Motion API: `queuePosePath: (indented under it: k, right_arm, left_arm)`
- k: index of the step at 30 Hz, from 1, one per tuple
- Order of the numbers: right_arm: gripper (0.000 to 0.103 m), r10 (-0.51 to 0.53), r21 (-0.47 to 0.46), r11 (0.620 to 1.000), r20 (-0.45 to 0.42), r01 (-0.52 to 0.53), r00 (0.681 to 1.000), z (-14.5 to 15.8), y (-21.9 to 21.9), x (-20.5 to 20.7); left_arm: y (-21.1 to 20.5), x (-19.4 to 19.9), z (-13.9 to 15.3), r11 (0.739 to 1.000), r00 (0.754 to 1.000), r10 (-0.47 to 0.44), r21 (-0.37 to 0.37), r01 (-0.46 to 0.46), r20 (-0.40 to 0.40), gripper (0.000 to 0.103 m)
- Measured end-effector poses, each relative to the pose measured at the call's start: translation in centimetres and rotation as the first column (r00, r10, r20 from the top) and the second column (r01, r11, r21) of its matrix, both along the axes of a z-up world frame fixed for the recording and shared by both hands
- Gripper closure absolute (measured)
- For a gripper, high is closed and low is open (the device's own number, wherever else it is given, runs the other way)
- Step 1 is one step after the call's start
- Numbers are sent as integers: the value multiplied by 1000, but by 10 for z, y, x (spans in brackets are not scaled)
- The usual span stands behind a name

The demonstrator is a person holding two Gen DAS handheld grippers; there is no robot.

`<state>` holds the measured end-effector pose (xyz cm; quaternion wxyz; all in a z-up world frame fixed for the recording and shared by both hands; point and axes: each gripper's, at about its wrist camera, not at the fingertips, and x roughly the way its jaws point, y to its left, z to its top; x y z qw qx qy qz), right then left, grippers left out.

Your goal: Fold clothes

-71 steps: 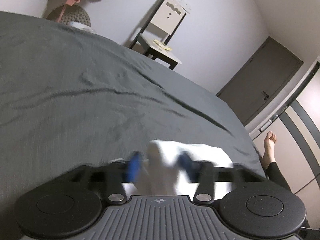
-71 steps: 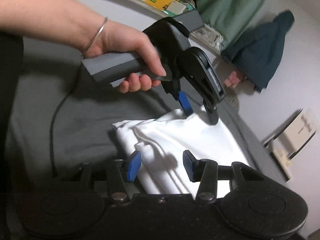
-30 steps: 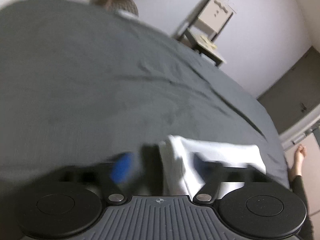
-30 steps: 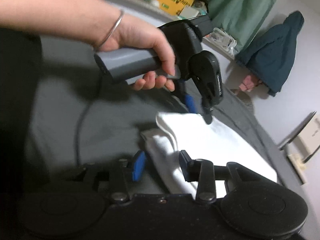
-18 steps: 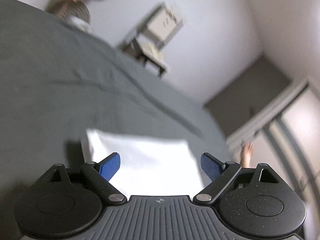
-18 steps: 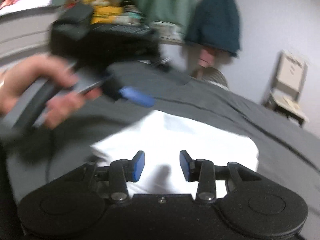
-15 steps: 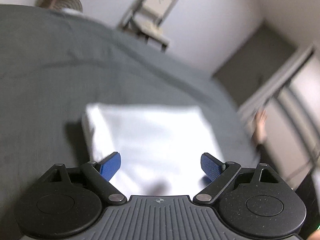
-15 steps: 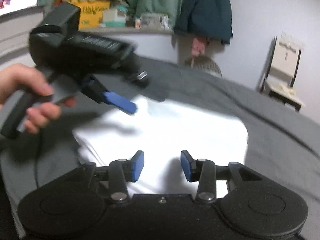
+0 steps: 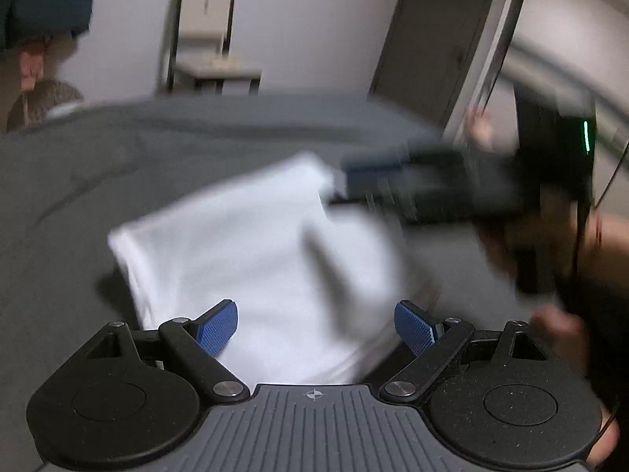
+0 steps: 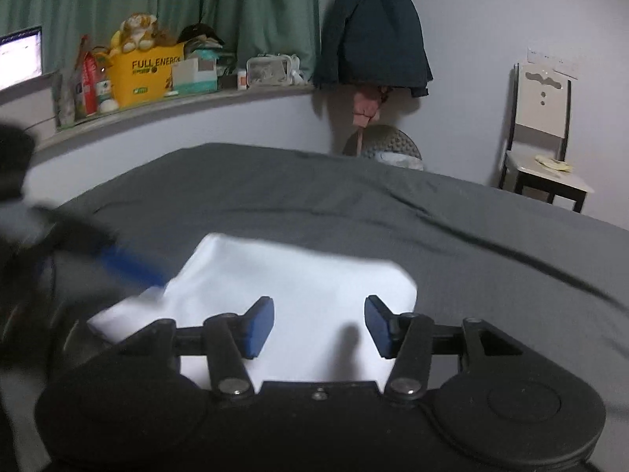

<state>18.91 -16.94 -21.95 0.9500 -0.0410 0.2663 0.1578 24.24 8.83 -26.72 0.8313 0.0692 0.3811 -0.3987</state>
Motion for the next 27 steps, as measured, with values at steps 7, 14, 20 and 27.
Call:
queuePosePath:
  k: [7, 14, 20, 27]
  right_arm:
    - [23, -18, -41, 999, -84, 14, 996, -32, -12, 38]
    - [30, -84, 79, 992, -121, 94, 989, -15, -34, 14]
    - [30, -22, 38, 999, -59, 24, 998, -4, -20, -39]
    - [30, 339, -435, 862, 110, -261, 934, -21, 76, -94]
  left_arm:
    - [5, 1, -11, 998, 1000, -10, 56, 10, 5, 13]
    - [37, 1, 2, 994, 997, 74, -87, -72, 23, 13]
    - [98, 28, 8, 846, 925, 349, -374, -380, -150, 13]
    - [140, 43, -18, 678, 818, 416, -463, -570, -397, 13]
